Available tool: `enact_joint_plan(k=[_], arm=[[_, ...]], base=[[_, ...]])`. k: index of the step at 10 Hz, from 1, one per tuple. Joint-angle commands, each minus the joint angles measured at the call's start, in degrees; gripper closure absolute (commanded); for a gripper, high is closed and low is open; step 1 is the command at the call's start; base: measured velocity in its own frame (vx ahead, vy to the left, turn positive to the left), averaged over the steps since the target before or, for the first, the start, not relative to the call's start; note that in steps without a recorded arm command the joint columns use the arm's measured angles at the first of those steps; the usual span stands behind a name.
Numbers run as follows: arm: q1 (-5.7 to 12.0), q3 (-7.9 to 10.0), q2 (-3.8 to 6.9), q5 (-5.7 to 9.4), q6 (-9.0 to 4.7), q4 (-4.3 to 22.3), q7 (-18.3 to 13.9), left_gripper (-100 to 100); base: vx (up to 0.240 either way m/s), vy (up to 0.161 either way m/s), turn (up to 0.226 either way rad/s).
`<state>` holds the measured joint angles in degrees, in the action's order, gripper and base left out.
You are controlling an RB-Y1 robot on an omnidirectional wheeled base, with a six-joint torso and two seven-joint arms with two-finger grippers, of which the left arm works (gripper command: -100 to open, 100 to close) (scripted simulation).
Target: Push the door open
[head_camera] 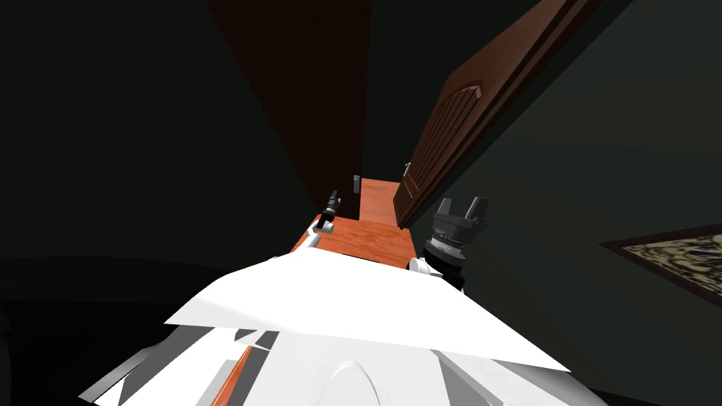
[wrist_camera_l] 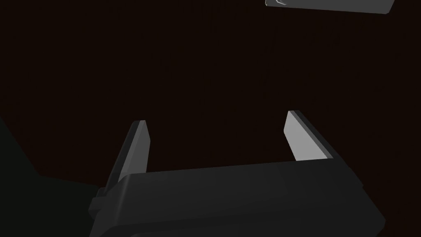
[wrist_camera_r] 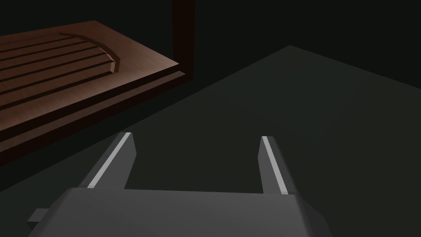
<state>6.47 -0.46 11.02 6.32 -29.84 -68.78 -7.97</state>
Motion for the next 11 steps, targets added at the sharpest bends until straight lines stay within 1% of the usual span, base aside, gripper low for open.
enact_joint_plan(k=[1, 2, 3, 8, 9, 11], arm=[[1.53, -0.01, 0.61, 0.26, 0.06, 2.8, -0.2, -100], [2.47, -0.02, 0.85, 0.38, 0.14, 4.4, -0.2, -100], [2.47, -0.02, 0.85, 0.38, 0.14, 4.5, -0.2, -100], [6.99, -0.05, 2.02, 0.99, 0.49, 12.4, -0.3, -100], [6.99, -0.05, 2.02, 0.99, 0.49, 12.4, -0.3, -100], [8.7, -0.06, 2.45, 1.22, 0.62, 15.4, -0.4, -100]], base=[[0.091, -0.048, -0.02], [0.109, -0.042, -0.021], [0.077, -0.024, -0.003], [0.085, -0.03, -0.016], [0.068, -0.018, -0.007], [0.07, -0.025, -0.011]])
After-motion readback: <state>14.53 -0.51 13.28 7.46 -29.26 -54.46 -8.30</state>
